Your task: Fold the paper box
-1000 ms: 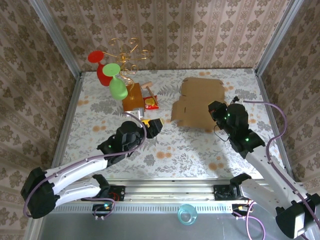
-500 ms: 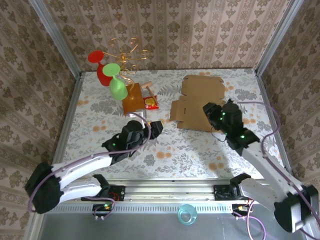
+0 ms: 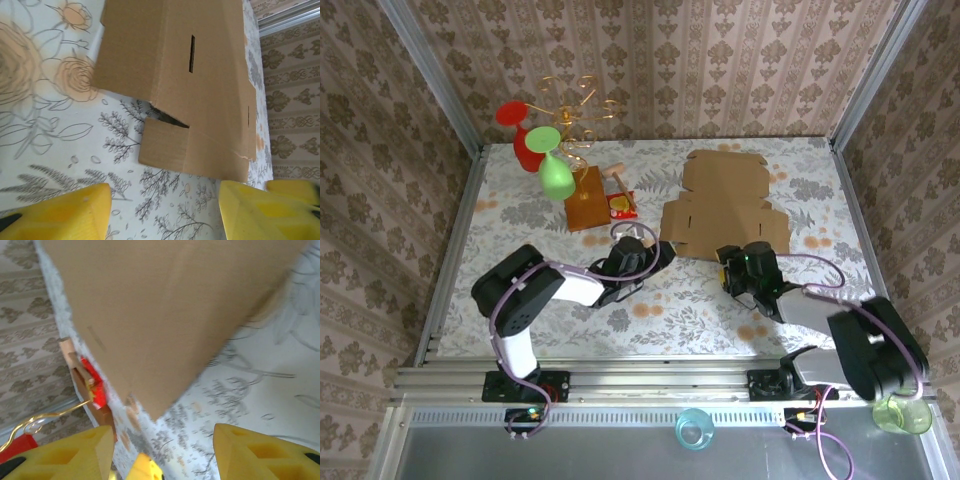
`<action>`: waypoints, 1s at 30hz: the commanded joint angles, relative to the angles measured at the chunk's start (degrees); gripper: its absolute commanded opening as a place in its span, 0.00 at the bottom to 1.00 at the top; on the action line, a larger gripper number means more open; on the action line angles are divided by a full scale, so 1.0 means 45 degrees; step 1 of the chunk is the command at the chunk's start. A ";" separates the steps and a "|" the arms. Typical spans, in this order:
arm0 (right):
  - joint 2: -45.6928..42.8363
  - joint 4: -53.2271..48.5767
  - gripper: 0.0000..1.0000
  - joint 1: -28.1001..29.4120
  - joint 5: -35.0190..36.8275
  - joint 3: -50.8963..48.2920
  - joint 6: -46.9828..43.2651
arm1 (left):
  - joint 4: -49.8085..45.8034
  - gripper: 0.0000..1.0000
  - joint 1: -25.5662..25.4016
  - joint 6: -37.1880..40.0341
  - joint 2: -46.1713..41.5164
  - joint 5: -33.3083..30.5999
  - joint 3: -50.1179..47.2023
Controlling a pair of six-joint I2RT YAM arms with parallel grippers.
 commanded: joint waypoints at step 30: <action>0.1663 -0.0003 0.45 0.0246 0.2498 0.0435 0.0829 | -0.8634 0.54 0.2572 0.6151 0.3924 0.0589 0.9746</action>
